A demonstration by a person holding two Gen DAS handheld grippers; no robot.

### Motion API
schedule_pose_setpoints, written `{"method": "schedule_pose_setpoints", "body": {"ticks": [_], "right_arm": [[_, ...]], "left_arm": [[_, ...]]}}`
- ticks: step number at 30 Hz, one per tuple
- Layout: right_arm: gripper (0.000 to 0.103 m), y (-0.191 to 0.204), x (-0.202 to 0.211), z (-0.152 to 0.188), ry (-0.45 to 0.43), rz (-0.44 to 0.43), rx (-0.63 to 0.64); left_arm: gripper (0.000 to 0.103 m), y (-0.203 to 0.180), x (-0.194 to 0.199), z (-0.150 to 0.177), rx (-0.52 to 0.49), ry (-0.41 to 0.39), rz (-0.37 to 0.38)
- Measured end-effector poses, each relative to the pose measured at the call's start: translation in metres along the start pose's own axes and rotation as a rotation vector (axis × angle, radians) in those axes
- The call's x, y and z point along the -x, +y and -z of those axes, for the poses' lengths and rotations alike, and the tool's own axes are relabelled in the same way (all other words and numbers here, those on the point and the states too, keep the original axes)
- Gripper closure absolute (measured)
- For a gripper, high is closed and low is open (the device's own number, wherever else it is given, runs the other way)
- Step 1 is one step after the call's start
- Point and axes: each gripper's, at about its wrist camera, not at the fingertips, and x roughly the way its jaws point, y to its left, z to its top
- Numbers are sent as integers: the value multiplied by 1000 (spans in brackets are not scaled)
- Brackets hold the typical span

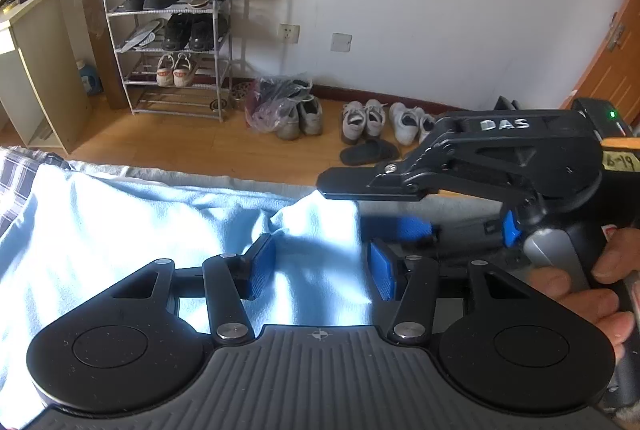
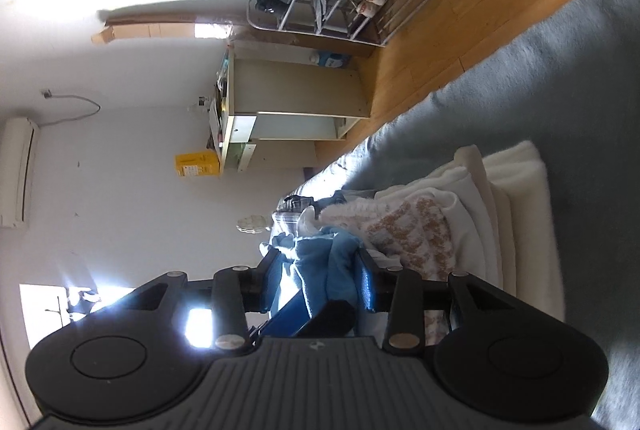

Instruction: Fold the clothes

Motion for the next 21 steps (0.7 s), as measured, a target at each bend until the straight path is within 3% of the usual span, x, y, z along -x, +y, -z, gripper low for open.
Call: {"method": "schedule_pose_setpoints", "body": {"ticks": [1,6,10,13,15,21], "right_arm": [[90,4,-1,-1,-1,9,28],[96,25,-2,-5,-19,29,127],[96,23,-4,-7,-11,24,96],[96,22,-6,-9,-7,30,75],[96,22,-7,-11,-2,38,68],[96,25,-10,-14,14,69,77]], "left_arm": [[51,1,7,0,4,3,-2],[48,17,69,25,62,-25,-13],[48,44,104,61,356,52,-26],[49,62,110,95,660,100,10],[49,67,107,117,808,121,46],[52,73,87,148,973,142,106]]}}
